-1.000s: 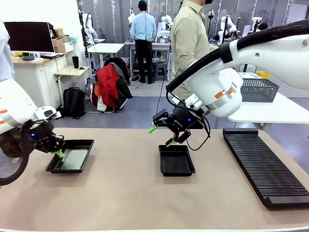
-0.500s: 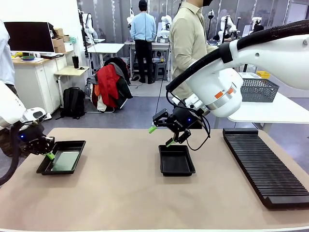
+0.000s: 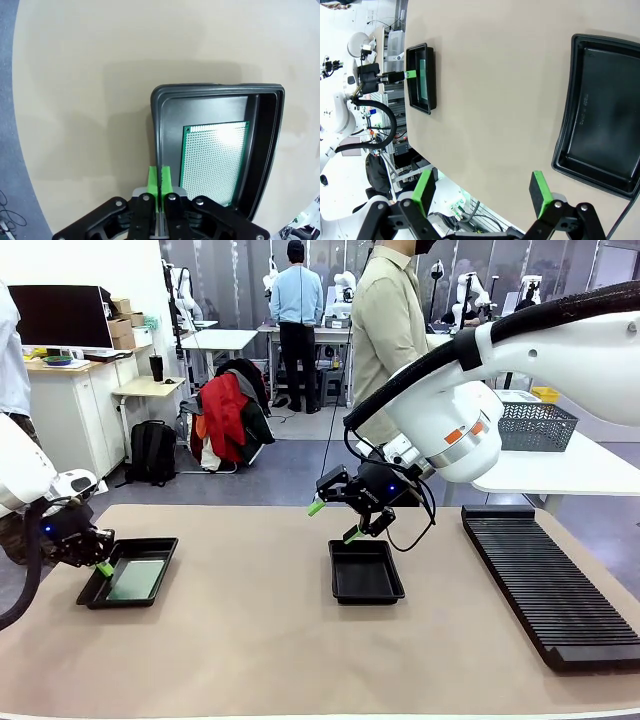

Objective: Inspect and transfer BCBs to ESD trays.
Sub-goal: Pick up the ESD tray and place it on the left side of the table.

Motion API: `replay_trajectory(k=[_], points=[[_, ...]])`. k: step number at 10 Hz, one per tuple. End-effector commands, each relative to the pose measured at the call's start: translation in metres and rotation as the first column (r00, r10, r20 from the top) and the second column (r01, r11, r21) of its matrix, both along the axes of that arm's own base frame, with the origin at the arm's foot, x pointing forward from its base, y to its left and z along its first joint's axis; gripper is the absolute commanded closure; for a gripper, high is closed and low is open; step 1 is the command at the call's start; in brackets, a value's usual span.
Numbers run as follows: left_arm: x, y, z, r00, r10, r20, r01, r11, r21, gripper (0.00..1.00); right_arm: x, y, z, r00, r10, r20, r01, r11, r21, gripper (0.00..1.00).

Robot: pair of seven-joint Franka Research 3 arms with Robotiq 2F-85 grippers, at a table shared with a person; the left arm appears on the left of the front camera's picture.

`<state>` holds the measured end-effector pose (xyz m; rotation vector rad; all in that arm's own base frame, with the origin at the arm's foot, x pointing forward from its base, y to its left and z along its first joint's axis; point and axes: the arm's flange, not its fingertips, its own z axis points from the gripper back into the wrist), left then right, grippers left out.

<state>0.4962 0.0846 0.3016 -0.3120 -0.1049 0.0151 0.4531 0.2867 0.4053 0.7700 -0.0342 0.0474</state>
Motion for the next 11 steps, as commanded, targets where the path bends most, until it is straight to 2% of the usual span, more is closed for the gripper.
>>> replay_trajectory(k=[1,2,5,6,7,10,11], points=[[-0.004,-0.005,-0.002,1.000,0.004,0.030,-0.004,1.000,0.009,0.97,-0.001,-0.001,0.001,1.000,-0.003,-0.002,0.003,1.000,0.001,0.00],[0.000,0.000,0.000,1.000,0.000,0.000,0.000,1.000,0.000,0.97,-0.001,-0.001,0.001,1.000,-0.003,-0.002,0.003,1.000,0.001,0.00],[0.000,0.000,0.000,1.000,0.000,0.000,0.000,1.000,0.000,0.97,-0.001,-0.001,0.001,1.000,-0.003,-0.002,0.003,1.000,0.001,0.00],[0.001,-0.002,0.000,1.000,-0.004,0.004,0.004,1.000,0.003,0.92,-0.001,-0.001,0.001,1.000,-0.003,-0.002,0.003,1.000,0.001,0.00],[-0.001,-0.001,0.004,1.000,-0.003,-0.013,0.003,1.000,0.023,0.80,-0.001,-0.001,0.001,1.000,-0.003,-0.002,0.003,1.000,0.001,0.00],[-0.010,-0.003,0.028,1.000,0.002,-0.027,0.000,0.997,0.080,0.56,-0.001,-0.001,0.001,1.000,-0.003,-0.002,0.003,1.000,0.001,0.00],[-0.013,-0.005,0.038,0.999,0.008,-0.042,-0.004,0.994,0.112,0.44,-0.001,-0.001,0.001,1.000,-0.003,-0.002,0.003,1.000,0.001,0.00]])
